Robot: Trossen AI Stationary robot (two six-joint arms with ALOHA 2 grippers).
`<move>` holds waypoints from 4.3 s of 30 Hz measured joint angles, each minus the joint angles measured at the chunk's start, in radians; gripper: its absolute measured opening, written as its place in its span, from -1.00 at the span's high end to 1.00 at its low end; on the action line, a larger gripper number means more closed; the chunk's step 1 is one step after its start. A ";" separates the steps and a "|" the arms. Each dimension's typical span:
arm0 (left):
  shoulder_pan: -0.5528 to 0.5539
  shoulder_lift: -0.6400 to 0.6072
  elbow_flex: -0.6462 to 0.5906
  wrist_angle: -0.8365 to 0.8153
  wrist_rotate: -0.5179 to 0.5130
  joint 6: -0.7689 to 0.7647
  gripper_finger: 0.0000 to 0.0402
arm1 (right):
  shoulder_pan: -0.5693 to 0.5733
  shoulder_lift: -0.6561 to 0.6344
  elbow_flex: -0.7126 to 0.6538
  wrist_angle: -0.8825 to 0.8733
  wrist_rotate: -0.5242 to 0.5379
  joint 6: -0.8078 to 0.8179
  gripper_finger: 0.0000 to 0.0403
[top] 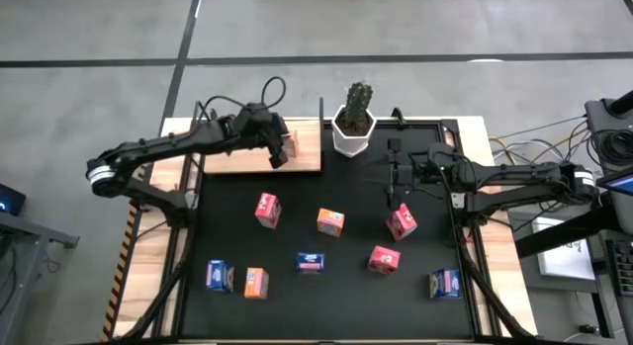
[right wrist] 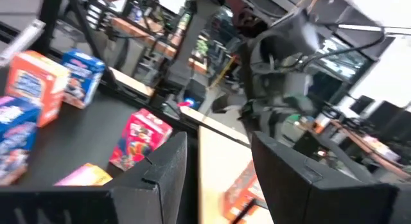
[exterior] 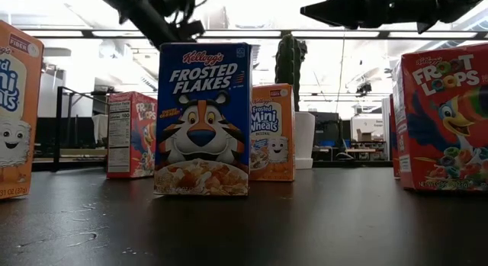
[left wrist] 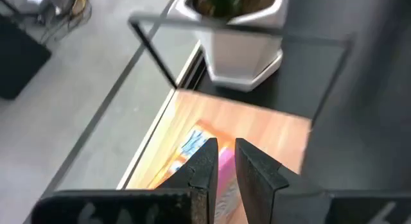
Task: Stack cereal on shelf
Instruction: Put the top orange cereal box on the shelf
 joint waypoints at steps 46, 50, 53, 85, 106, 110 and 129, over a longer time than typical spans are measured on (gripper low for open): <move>0.145 0.045 0.001 -0.159 -0.276 -0.024 0.82 | -0.005 -0.031 0.000 0.018 0.023 -0.081 0.23; 0.174 0.032 0.000 -0.199 -0.305 -0.022 0.82 | -0.005 -0.031 0.000 0.018 0.023 -0.081 0.23; 0.191 0.017 0.000 -0.233 -0.306 -0.022 0.82 | -0.005 -0.031 0.000 0.018 0.023 -0.077 0.23; 0.324 -0.062 -0.003 -0.365 -0.333 -0.009 0.82 | -0.005 -0.029 0.000 0.014 0.023 -0.068 0.23; 0.322 -0.089 0.112 -0.363 -0.162 -0.107 0.82 | -0.004 -0.029 0.000 0.014 0.023 -0.067 0.23; 0.321 -0.065 0.110 -0.333 -0.038 -0.106 0.82 | -0.004 -0.029 0.000 0.014 0.023 -0.067 0.23; 0.325 0.057 0.090 -0.327 -0.303 -0.146 0.82 | -0.005 -0.029 0.000 0.013 0.024 -0.059 0.23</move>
